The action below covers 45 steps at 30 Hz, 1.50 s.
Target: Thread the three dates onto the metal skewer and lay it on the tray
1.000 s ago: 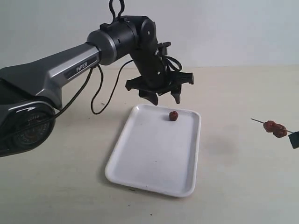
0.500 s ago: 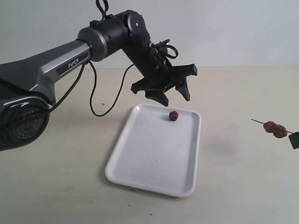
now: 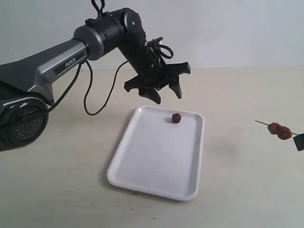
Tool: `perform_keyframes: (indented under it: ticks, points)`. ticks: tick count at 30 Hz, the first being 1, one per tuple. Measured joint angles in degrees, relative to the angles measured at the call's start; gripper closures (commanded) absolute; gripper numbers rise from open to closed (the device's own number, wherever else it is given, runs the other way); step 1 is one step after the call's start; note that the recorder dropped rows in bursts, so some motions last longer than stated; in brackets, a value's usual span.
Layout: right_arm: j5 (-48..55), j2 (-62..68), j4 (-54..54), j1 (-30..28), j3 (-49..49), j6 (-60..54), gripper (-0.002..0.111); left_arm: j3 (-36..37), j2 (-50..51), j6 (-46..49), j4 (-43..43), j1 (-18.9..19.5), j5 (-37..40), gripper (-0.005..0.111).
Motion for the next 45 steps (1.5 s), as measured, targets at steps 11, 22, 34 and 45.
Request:
perform_keyframes:
  ticks: [11, 22, 34, 45]
  points:
    - [-0.2, 0.0, 0.0, 0.0, 0.0, 0.0, 0.108, 0.0, 3.3, -0.2, 2.1, -2.7, -1.3, 0.048]
    - [0.1, 0.0, 0.1, 0.0, 0.0, 0.0, 0.108, 0.0, 3.9, -0.7, 7.4, -3.6, -3.9, 0.048]
    - [0.1, 0.0, 0.7, 0.0, 0.0, 0.0, 0.108, 0.0, 4.8, -0.7, 8.4, -3.7, -3.6, 0.048]
    - [0.1, 0.0, 0.7, 0.0, 0.0, 0.0, 0.108, 0.0, 4.9, -0.2, 10.9, -4.2, -4.0, 0.05]
